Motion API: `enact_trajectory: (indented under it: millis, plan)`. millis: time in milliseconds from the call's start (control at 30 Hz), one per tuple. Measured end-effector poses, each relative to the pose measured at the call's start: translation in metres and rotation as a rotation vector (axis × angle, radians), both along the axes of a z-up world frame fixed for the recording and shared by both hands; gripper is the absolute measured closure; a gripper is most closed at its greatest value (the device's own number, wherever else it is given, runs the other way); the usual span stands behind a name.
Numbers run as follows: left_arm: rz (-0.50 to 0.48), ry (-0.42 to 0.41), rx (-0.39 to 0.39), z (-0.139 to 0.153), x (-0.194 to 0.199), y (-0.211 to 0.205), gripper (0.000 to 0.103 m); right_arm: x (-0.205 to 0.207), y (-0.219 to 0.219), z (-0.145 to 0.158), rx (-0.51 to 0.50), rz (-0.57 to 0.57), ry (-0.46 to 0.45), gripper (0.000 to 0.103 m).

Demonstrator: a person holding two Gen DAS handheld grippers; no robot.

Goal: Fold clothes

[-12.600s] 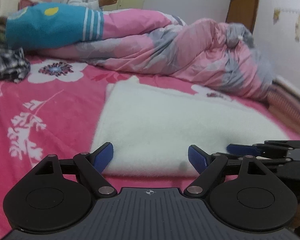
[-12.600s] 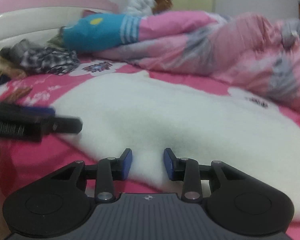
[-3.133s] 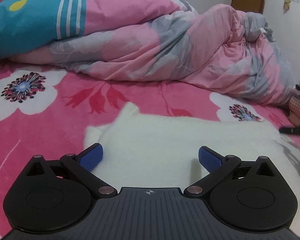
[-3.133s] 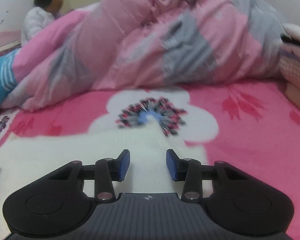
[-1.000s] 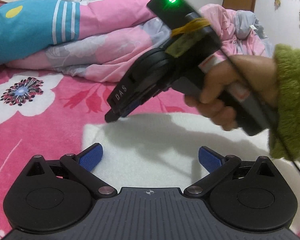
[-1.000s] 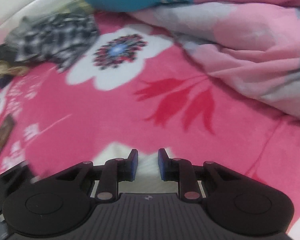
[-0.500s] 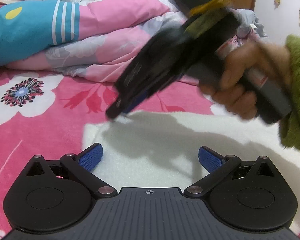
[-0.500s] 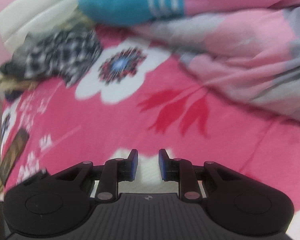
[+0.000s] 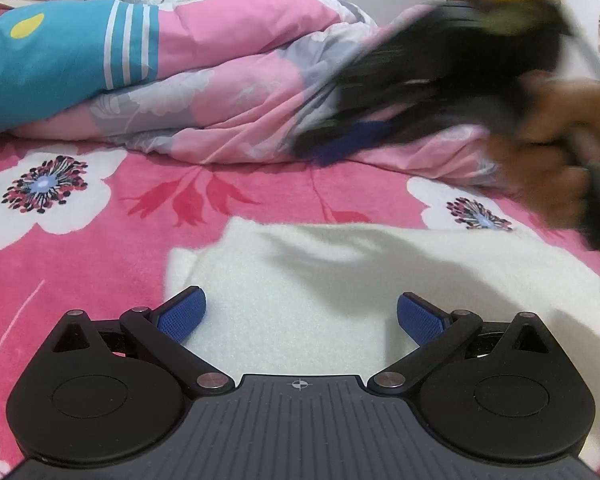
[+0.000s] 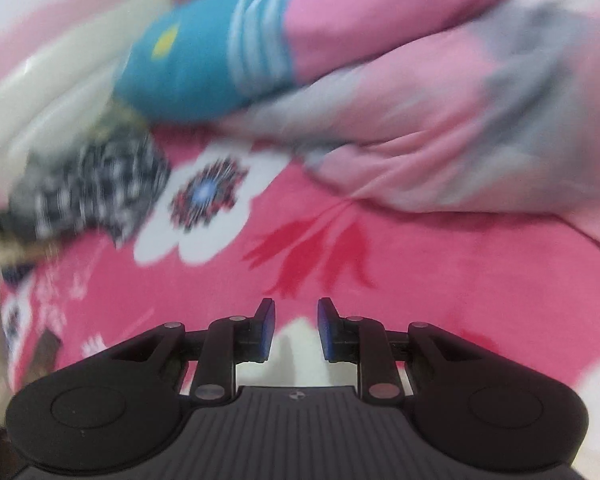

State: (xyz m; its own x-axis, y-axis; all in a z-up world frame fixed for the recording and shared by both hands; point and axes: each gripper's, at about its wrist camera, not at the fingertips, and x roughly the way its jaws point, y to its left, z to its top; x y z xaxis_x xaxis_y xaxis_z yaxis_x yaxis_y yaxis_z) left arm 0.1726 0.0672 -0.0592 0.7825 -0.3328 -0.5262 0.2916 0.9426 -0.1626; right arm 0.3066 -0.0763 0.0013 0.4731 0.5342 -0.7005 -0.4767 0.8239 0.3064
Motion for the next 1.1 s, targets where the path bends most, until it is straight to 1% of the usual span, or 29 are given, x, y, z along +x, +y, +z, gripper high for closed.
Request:
enact_trajectory:
  millis: [167, 200, 267, 333, 367, 433, 467, 533, 633, 700, 767, 800, 833, 867, 1100]
  plan:
    - [0.001, 0.002, 0.006, 0.000, 0.001, 0.000, 0.000, -0.027, -0.057, -0.007, -0.015, -0.135, 0.032, 0.078]
    - [0.002, 0.002, 0.008, 0.000, 0.001, 0.000, 0.000, -0.030, -0.063, -0.013, -0.022, -0.154, 0.042, 0.078]
    - [0.002, 0.003, 0.011, 0.000, 0.001, 0.000, 0.000, -0.032, -0.064, -0.036, -0.088, -0.181, 0.046, 0.078]
    - [0.003, 0.004, 0.014, 0.000, 0.001, 0.000, 0.000, -0.034, -0.055, -0.064, -0.180, -0.176, 0.030, 0.078]
    - [0.004, 0.004, 0.014, 0.000, 0.001, 0.000, 0.000, -0.037, -0.052, -0.071, -0.193, -0.177, -0.002, 0.077]
    - [0.004, 0.002, 0.012, 0.000, 0.001, 0.000, 0.000, -0.043, -0.049, -0.064, -0.205, -0.191, -0.032, 0.077]
    - [0.004, 0.002, 0.012, -0.001, 0.001, 0.000, 0.000, -0.048, -0.051, -0.057, -0.195, -0.198, -0.044, 0.076]
    - [0.003, 0.003, 0.012, -0.001, 0.001, 0.000, 0.000, -0.061, -0.062, -0.042, -0.185, -0.224, -0.090, 0.076]
    - [0.003, 0.003, 0.015, -0.001, 0.001, 0.000, 0.000, -0.077, -0.081, -0.027, -0.217, -0.298, -0.156, 0.075]
    - [0.003, 0.002, 0.015, -0.001, 0.001, 0.000, 0.000, -0.077, -0.097, -0.037, -0.228, -0.366, -0.128, 0.073]
    - [0.003, 0.002, 0.015, -0.001, 0.001, 0.001, 0.000, -0.072, -0.111, -0.062, -0.237, -0.397, -0.058, 0.073]
    - [0.004, 0.002, 0.015, -0.001, 0.001, 0.001, 0.000, -0.073, -0.117, -0.071, -0.201, -0.404, -0.064, 0.073]
    - [0.004, 0.003, 0.016, -0.001, 0.001, 0.001, 0.000, -0.074, -0.122, -0.071, -0.167, -0.414, -0.069, 0.073]
    - [0.005, 0.003, 0.016, -0.001, 0.000, 0.001, 0.000, -0.076, -0.126, -0.071, -0.164, -0.424, -0.074, 0.073]
    - [0.006, 0.000, 0.025, -0.001, 0.000, 0.000, 0.000, -0.090, -0.151, -0.068, -0.189, -0.494, -0.108, 0.072]
